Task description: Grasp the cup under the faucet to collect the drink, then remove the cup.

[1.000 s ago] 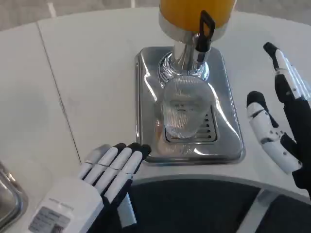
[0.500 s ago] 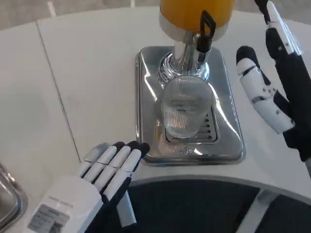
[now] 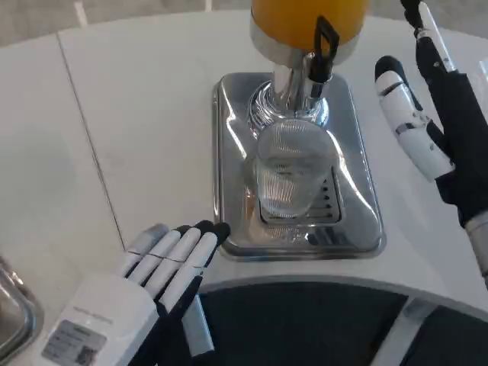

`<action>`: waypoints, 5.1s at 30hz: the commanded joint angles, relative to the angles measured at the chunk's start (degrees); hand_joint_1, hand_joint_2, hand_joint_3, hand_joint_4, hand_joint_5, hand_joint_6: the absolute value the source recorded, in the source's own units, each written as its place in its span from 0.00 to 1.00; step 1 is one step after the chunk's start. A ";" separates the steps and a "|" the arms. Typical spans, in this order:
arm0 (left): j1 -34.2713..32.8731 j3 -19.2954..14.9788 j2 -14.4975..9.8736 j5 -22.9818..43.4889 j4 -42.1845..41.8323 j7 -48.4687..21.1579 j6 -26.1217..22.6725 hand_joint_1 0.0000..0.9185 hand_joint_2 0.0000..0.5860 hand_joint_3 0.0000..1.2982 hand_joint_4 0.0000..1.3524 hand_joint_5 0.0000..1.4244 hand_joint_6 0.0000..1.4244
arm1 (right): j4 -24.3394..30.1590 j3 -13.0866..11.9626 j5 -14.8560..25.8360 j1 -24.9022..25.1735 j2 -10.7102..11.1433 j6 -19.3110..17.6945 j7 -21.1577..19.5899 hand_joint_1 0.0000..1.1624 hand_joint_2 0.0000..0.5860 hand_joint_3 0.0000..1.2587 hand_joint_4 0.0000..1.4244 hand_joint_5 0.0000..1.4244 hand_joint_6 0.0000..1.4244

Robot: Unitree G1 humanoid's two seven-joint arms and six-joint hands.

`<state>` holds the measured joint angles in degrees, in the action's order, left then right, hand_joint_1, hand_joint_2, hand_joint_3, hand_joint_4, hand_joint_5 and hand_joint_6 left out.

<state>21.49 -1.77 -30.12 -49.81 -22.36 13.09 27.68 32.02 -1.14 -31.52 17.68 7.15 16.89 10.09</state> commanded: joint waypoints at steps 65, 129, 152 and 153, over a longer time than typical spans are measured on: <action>-1.56 -0.22 0.45 0.74 2.12 -0.11 -0.61 0.00 0.18 0.00 0.00 0.05 0.04 | -6.62 17.97 -2.43 16.19 13.83 4.57 13.95 0.00 0.96 0.00 0.00 0.00 0.00; -22.41 9.53 4.12 -3.20 18.34 3.36 -11.60 0.00 0.20 0.00 0.00 0.07 0.06 | 6.92 5.26 -5.59 -5.86 8.91 5.52 2.60 0.03 1.00 0.02 0.00 0.00 0.00; -27.53 13.09 4.78 -1.69 20.85 -0.22 -14.22 0.00 0.20 0.00 0.00 0.00 0.00 | 11.21 4.44 -6.38 -17.49 17.21 -7.79 5.99 0.13 0.92 0.00 0.00 0.00 0.00; -27.68 13.18 4.71 -1.33 20.66 -0.86 -14.19 0.00 0.20 0.00 0.00 0.00 0.00 | 11.51 4.03 -6.36 -18.19 17.69 -8.82 5.97 0.13 0.92 0.00 0.00 0.00 0.00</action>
<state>-5.61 10.40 -24.86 -52.13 -1.08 14.70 13.85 41.79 4.48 -38.35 1.51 23.26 10.85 15.65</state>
